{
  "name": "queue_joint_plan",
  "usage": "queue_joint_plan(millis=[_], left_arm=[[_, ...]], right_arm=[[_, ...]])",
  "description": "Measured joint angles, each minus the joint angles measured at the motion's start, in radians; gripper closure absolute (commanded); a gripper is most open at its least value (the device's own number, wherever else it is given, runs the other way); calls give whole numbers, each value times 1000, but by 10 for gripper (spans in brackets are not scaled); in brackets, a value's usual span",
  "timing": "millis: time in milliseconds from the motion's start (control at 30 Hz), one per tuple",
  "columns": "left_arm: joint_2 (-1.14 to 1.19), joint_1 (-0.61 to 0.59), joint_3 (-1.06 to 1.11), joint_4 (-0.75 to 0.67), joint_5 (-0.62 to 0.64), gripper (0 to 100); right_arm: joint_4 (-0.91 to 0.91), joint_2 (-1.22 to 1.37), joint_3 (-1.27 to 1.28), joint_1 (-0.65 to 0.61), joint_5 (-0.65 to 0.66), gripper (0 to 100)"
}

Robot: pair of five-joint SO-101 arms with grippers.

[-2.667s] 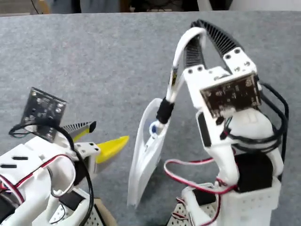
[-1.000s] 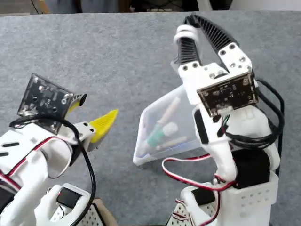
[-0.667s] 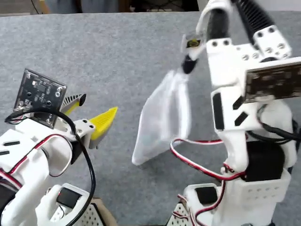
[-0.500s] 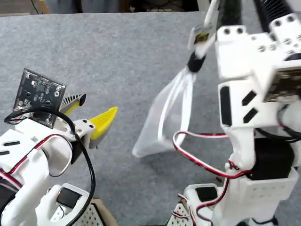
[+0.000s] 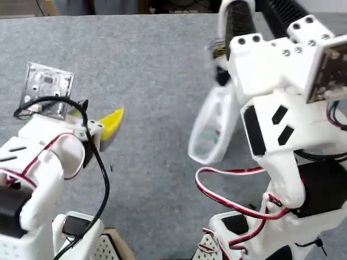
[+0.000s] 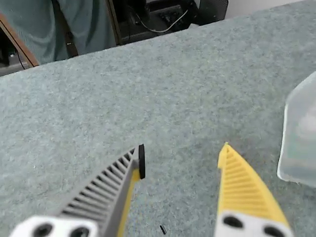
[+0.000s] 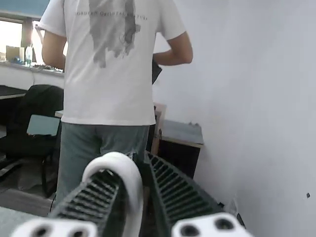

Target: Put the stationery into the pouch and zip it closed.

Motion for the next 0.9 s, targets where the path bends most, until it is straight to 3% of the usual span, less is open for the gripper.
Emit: queue_joint_plan(millis=[200,433,900], left_arm=[[0,-6,6,0,0,741],[5,-6,6,0,-34,740],[6,92,94,152,-103,672]], right_arm=[[120,-18,0,-6,-3,986],[232,-25,-9,-135,-3,986],[245,-110,-9,-150,-3,986]])
